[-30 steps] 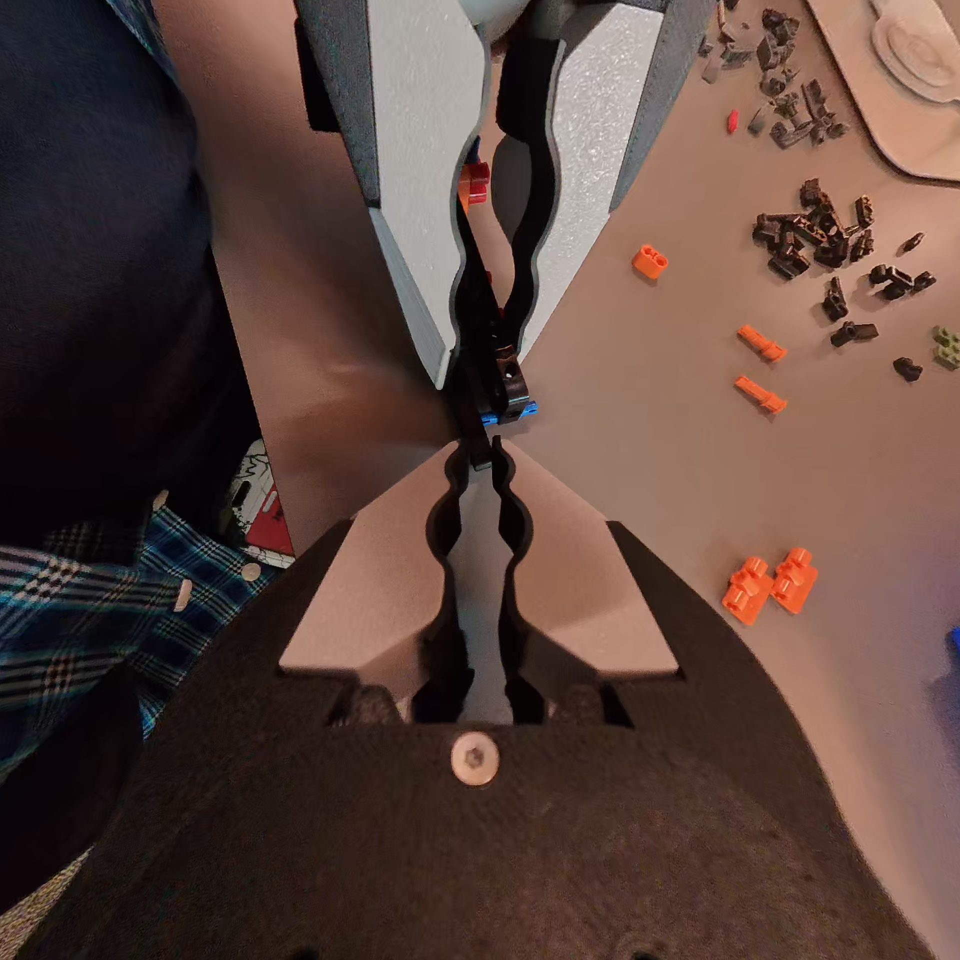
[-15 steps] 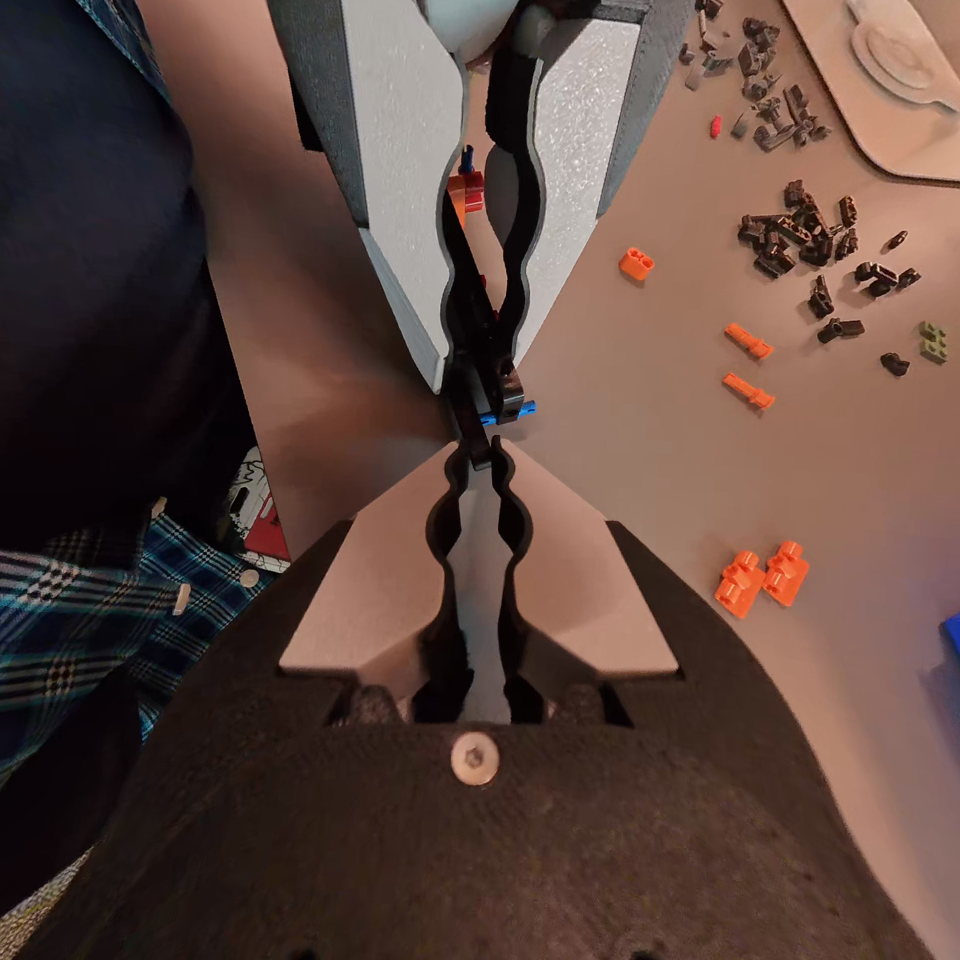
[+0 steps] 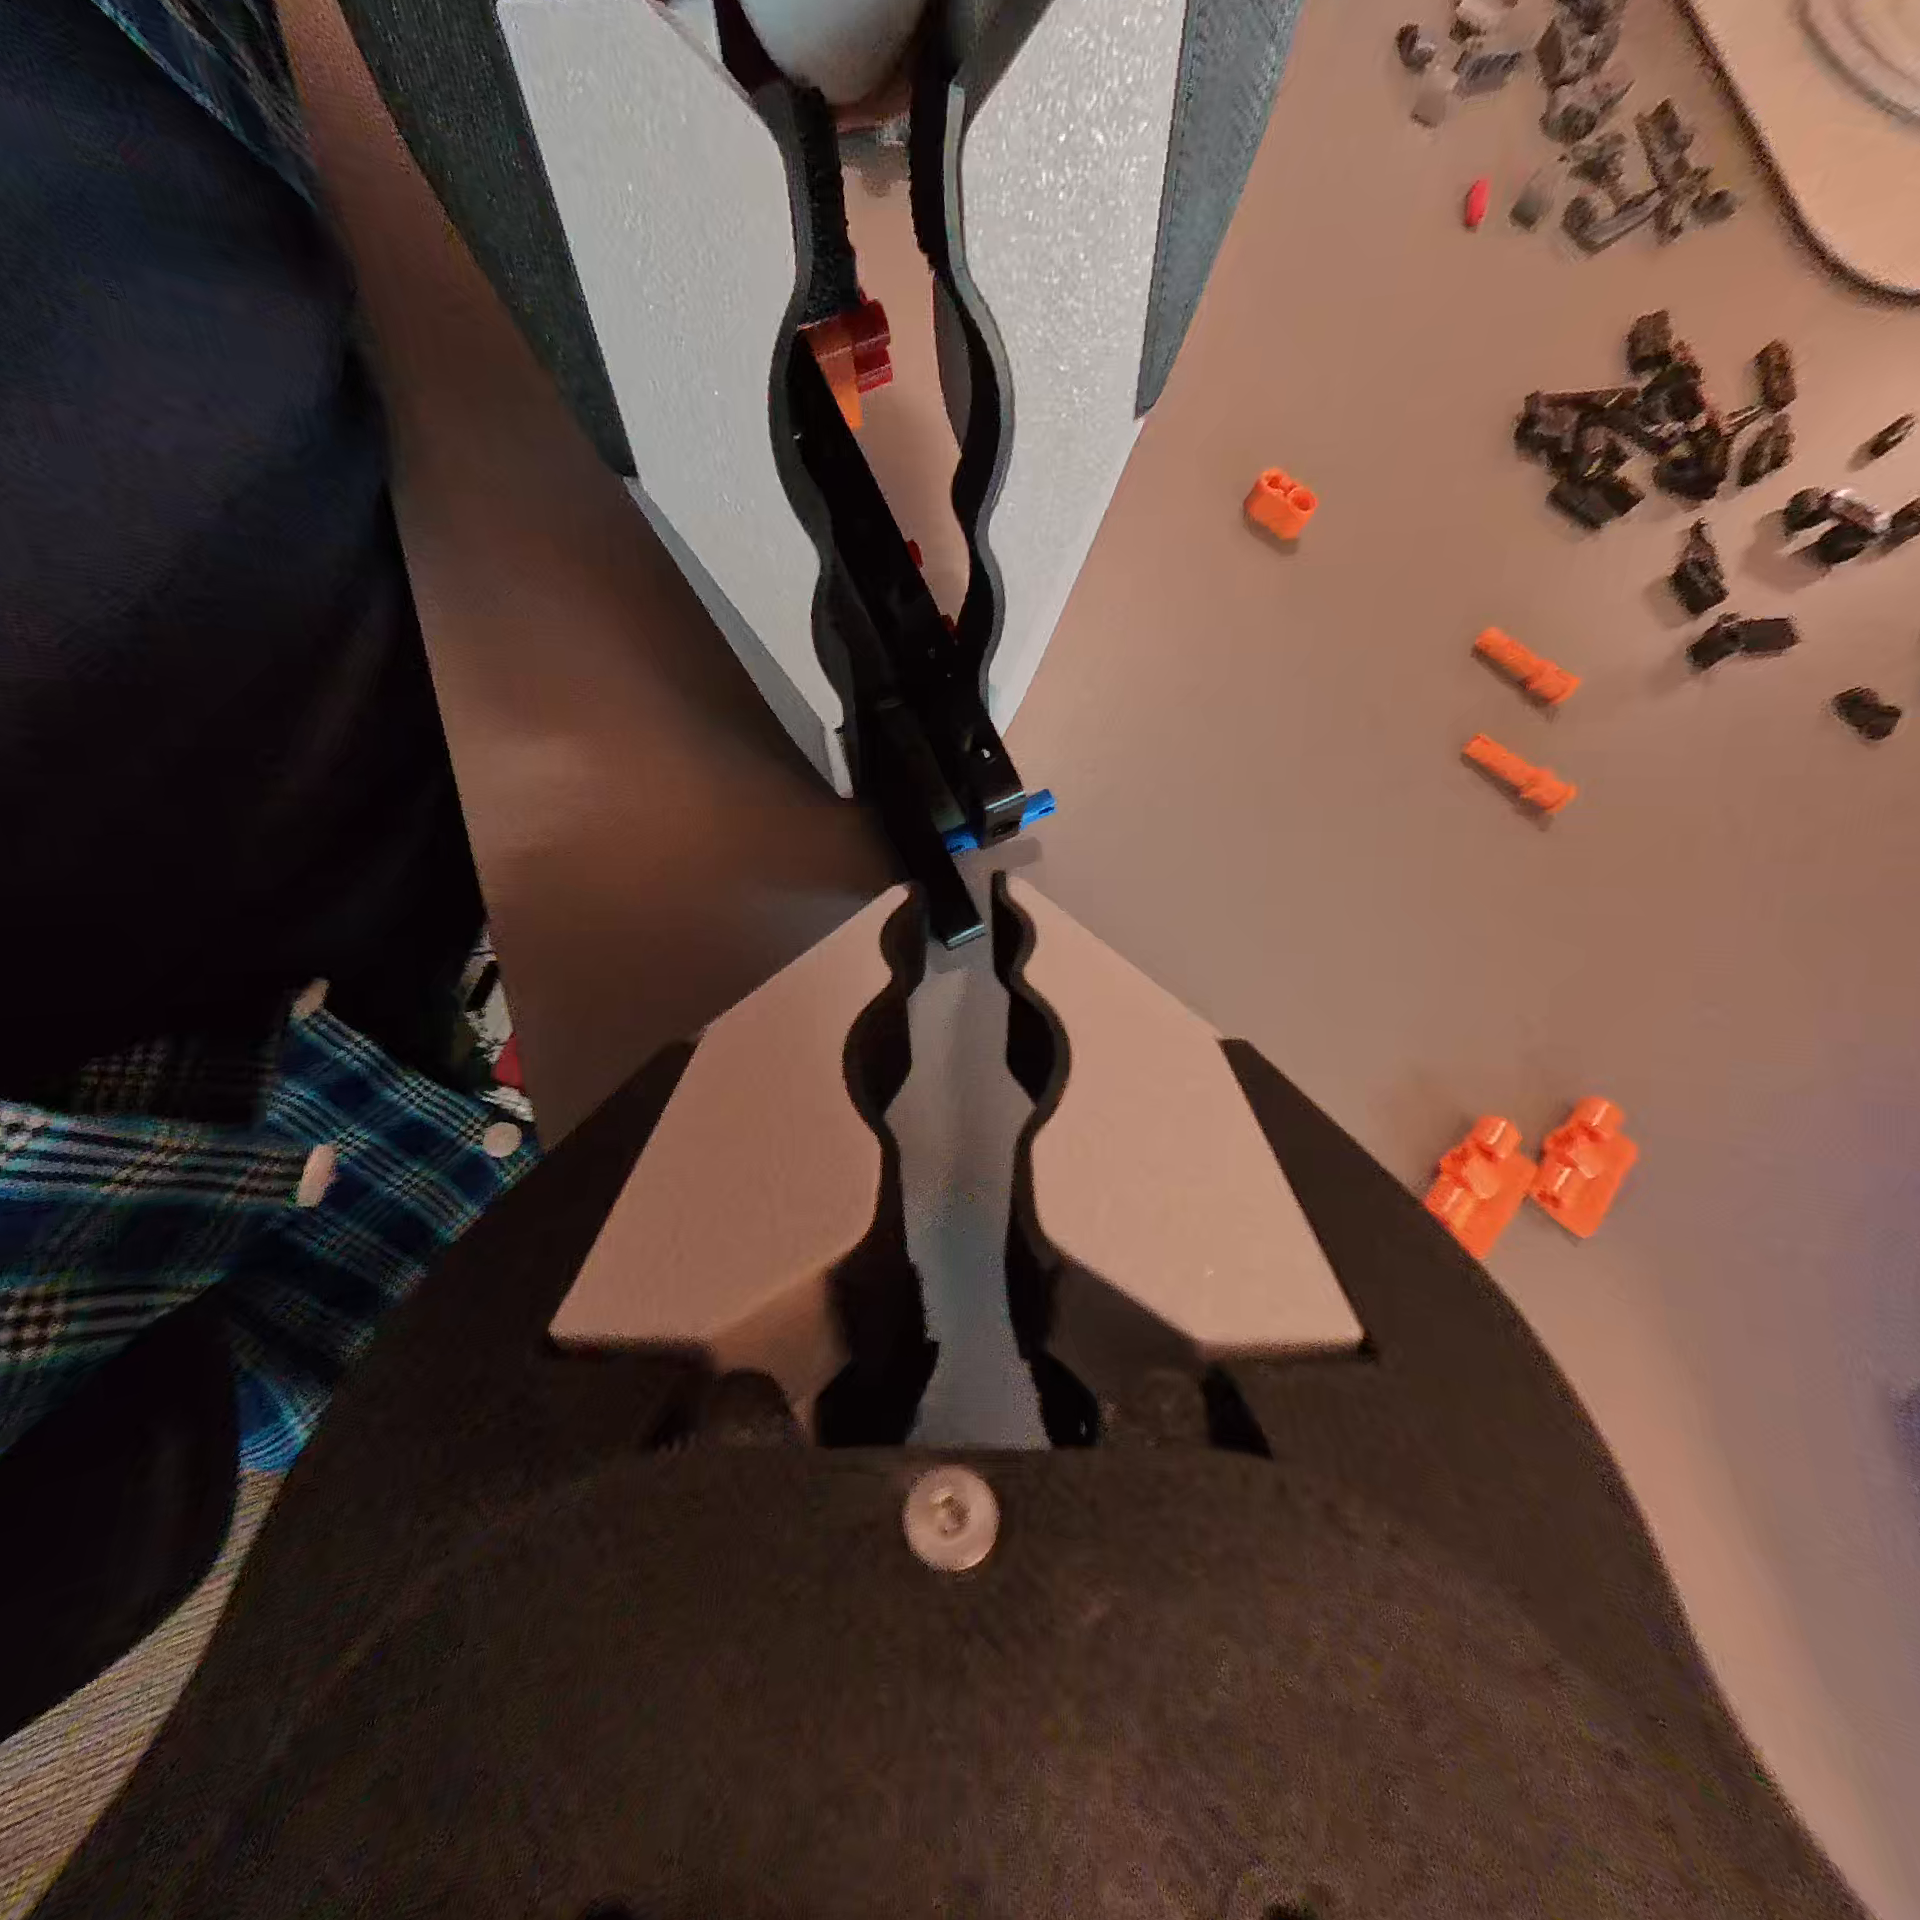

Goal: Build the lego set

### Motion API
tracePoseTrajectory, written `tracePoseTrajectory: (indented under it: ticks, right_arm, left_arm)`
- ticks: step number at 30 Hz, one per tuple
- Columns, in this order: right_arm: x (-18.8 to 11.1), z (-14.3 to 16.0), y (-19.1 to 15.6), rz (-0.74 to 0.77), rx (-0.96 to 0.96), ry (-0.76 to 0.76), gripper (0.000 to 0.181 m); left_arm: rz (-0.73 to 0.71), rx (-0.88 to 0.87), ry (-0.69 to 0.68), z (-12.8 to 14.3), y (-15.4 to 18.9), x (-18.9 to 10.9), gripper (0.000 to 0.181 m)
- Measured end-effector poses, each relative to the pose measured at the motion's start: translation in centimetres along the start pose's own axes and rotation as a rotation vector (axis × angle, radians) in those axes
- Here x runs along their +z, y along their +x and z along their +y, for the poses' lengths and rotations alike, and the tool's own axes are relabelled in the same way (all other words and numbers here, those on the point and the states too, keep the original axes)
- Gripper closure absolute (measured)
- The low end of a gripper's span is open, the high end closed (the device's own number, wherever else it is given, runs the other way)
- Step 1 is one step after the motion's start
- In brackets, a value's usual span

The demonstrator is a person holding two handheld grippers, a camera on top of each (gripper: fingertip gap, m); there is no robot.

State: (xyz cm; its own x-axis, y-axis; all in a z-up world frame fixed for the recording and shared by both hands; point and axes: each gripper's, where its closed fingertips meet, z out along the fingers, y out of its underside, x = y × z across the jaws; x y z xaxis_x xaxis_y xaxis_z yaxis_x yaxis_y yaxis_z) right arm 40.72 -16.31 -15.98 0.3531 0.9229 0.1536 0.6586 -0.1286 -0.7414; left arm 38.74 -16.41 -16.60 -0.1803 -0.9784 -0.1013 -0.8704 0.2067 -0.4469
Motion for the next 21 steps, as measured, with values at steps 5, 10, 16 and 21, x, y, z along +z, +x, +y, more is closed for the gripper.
tracePoseTrajectory:
  ticks: [5,10,16,21]
  right_arm:
    - [0.09,-0.37,0.45,0.002,-0.097,0.031,0.154]
    - [0.28,-0.76,-0.07,-0.061,-0.218,0.067,0.157]
    - [0.41,-0.76,-0.32,-0.132,-0.212,0.060,0.162]
    - [0.45,-0.73,-0.25,-0.146,-0.219,0.045,0.166]
  left_arm:
    - [0.023,-0.021,0.002,0.00,0.05,-0.01,0.157]
    - [0.049,-0.016,-0.002,0.07,0.05,-0.04,0.157]
    - [0.060,-0.002,-0.005,0.08,0.03,-0.03,0.157]
    - [0.052,0.005,-0.006,0.05,0.02,0.00,0.158]
